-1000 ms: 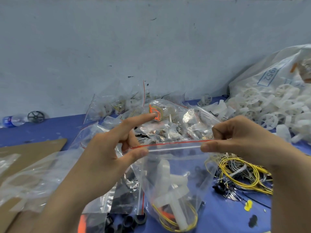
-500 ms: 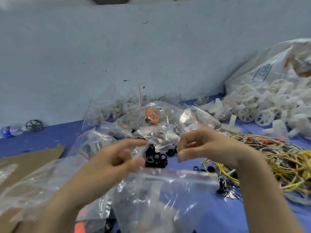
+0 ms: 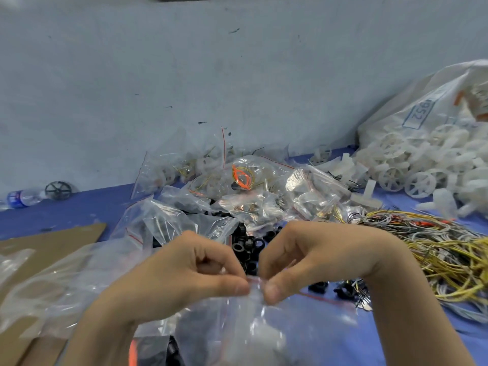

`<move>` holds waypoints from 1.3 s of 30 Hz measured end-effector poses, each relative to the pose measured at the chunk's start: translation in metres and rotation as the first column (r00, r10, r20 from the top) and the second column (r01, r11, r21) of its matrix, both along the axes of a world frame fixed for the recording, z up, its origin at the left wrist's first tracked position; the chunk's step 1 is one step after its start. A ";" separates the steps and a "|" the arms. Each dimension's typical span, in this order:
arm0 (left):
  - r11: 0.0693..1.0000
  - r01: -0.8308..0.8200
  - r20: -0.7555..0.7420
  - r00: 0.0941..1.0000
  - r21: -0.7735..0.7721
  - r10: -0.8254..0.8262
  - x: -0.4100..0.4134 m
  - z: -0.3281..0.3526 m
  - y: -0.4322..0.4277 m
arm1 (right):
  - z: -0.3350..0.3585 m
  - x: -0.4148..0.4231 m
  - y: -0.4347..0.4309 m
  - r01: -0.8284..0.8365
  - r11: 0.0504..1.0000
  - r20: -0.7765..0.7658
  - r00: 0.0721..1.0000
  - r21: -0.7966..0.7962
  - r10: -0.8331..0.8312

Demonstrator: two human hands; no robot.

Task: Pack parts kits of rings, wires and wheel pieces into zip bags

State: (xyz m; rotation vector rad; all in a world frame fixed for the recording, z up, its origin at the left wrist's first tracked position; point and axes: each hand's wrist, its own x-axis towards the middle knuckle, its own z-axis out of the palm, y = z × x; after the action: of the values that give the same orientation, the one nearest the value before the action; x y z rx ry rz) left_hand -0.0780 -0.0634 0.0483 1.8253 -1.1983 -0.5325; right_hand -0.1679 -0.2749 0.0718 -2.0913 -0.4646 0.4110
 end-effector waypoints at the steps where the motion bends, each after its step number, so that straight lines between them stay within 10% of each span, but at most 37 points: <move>1: 0.997 -0.049 0.043 0.998 -0.055 0.052 0.001 -0.001 0.000 | 0.000 0.000 0.001 0.008 1.000 0.025 1.000 -0.016 -0.008; 11: 0.990 -0.105 0.278 0.952 -0.090 0.126 -0.007 0.002 -0.013 | -0.001 0.007 0.004 0.171 0.984 0.286 0.941 0.055 -0.180; 17: 0.887 -0.245 -0.171 0.967 -0.391 0.191 -0.010 0.010 -0.009 | -0.017 0.017 -0.007 0.045 0.914 0.062 0.995 0.404 -0.076; 22: 0.624 -0.492 -0.621 0.783 -0.608 0.012 -0.012 0.004 -0.030 | -0.036 0.031 -0.004 0.036 0.930 -0.084 0.996 0.367 -0.005; 29: 0.785 -0.487 -0.599 0.778 -0.382 0.191 0.012 0.006 -0.004 | -0.032 0.023 -0.017 0.236 0.935 -0.138 0.969 0.263 -0.206; 33: 0.708 -0.645 -0.471 0.739 -0.287 0.482 0.033 0.007 0.020 | -0.002 0.025 -0.015 0.276 0.961 -0.152 0.951 0.025 -0.270; 36: 0.616 -0.723 -0.352 0.690 -0.312 0.632 0.043 -0.005 0.027 | 0.024 0.043 -0.024 0.486 0.837 -0.017 0.867 0.252 -0.498; 39: 0.589 -0.733 -0.249 0.675 -0.341 0.695 0.047 -0.014 0.020 | 0.069 0.081 -0.033 0.584 0.297 -0.243 0.671 0.756 -0.701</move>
State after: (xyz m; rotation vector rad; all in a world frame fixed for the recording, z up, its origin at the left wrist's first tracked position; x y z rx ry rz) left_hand -0.0311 -0.0439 0.0347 1.6919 -0.3648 0.1186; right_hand -0.0865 -0.3077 0.1406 -1.2181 0.1820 -0.4087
